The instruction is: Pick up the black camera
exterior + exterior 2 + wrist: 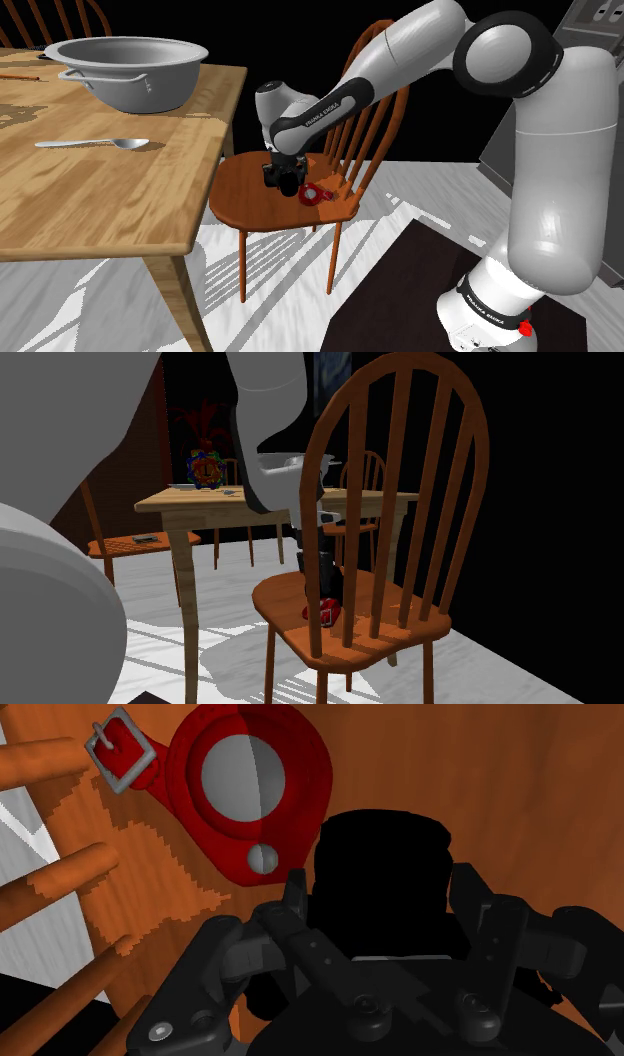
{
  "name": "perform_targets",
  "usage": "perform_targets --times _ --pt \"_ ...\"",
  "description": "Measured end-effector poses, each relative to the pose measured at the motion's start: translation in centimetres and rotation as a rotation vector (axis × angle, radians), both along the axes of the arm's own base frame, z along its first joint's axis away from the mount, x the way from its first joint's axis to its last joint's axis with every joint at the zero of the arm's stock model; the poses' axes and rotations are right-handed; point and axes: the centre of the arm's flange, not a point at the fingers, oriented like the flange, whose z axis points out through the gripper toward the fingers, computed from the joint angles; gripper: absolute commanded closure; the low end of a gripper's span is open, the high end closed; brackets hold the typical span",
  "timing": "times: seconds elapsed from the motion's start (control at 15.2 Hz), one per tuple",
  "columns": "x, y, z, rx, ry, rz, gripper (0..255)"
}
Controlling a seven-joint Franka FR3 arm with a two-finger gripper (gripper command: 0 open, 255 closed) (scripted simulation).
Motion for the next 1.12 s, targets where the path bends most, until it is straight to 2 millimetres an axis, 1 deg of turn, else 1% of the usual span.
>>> perform_targets --times 0.4,0.66,1.12 --pt "0.0 0.0 0.2 0.001 0.0 0.001 255" --pt "-0.1 -0.1 1.9 0.0 0.001 0.001 255" --pt "-0.2 0.0 5.6 0.0 0.001 0.0 255"
